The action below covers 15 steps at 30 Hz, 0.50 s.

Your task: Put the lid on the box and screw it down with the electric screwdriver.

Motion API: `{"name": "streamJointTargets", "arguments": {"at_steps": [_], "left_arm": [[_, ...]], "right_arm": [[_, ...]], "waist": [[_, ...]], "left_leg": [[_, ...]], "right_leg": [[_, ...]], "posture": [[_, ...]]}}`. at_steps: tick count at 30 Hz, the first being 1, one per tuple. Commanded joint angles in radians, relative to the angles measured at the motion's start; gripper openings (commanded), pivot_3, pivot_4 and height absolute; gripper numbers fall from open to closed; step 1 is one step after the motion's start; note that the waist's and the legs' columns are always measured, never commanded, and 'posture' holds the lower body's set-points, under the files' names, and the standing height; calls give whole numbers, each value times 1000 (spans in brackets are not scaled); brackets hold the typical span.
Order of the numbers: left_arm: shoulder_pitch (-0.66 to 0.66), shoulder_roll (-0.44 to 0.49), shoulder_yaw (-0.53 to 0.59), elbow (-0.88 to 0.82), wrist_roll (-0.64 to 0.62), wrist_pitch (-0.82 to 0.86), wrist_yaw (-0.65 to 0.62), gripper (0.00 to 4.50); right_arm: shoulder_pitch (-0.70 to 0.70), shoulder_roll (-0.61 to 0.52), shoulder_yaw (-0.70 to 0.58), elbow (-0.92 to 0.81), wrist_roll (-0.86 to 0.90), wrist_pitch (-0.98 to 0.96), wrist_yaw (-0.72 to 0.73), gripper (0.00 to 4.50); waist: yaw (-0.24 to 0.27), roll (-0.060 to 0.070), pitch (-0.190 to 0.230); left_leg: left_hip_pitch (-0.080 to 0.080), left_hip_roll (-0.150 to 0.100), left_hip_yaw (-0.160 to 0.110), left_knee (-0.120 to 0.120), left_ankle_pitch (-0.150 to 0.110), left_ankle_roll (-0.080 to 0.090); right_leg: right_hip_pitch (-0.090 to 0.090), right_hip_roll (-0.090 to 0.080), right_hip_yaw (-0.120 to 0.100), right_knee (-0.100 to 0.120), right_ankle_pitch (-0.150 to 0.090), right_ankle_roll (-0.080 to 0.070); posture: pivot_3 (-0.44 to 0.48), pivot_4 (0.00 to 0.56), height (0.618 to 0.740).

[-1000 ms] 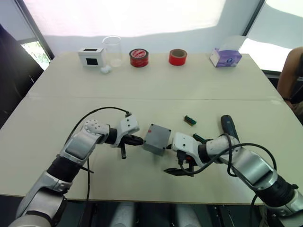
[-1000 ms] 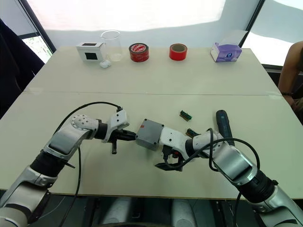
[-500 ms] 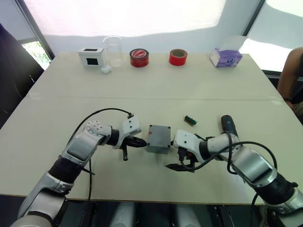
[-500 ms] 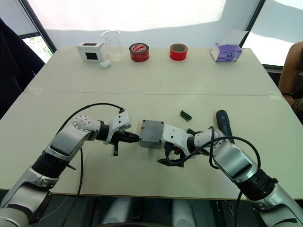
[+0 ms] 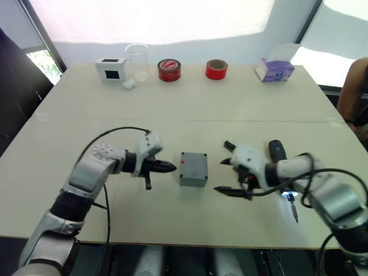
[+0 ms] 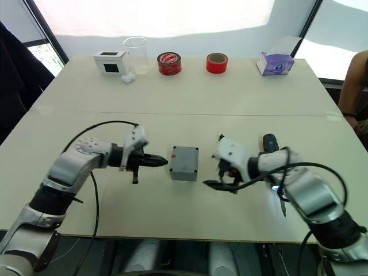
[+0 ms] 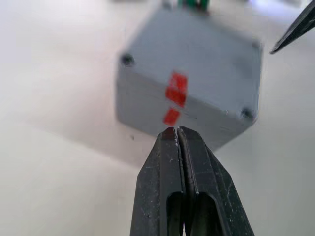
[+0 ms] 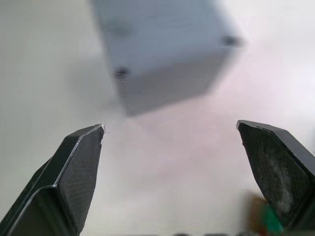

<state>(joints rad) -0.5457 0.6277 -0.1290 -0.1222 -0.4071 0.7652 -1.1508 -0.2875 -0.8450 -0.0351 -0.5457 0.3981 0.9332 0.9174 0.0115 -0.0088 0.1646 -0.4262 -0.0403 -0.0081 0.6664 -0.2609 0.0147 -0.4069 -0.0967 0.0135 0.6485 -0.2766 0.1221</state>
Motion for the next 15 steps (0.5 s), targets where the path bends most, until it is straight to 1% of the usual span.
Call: {"name": "streamJointTargets", "arguments": {"at_steps": [1,5,9,12,15], "left_arm": [[-31,17,15,-110,-69,35,-20,0],[-46,36,-29,-142,-58,19,-29,0],[-75,38,-54,-151,-59,9,-31,0],[-100,42,-73,-149,-46,-8,-35,0],[-105,48,-78,-141,-47,-14,-33,0]], "right_arm": [[49,26,-128,24,38,7,-54,4462],[100,30,-119,77,0,-47,-93,4462],[111,59,-84,118,-19,-96,-128,4462],[97,95,-41,179,-51,-154,-158,3856],[83,109,-22,215,-66,-181,-170,2771]], "waist": [[1,0,0],[0,0,0],[-2,0,0],[-2,-1,-1],[-1,0,-1]], "left_leg": [[0,0,0,0,0,0],[0,0,0,0,0,0],[1,0,0,0,0,0],[1,0,0,0,0,0],[1,0,1,0,0,0]], "right_leg": [[1,0,0,0,0,0],[1,0,0,-1,0,0],[1,0,0,0,0,0],[1,1,0,0,0,0],[1,1,1,0,0,0]], "posture": [[0,150,740],[0,150,740],[0,150,740],[0,150,740],[0,150,740]]}}
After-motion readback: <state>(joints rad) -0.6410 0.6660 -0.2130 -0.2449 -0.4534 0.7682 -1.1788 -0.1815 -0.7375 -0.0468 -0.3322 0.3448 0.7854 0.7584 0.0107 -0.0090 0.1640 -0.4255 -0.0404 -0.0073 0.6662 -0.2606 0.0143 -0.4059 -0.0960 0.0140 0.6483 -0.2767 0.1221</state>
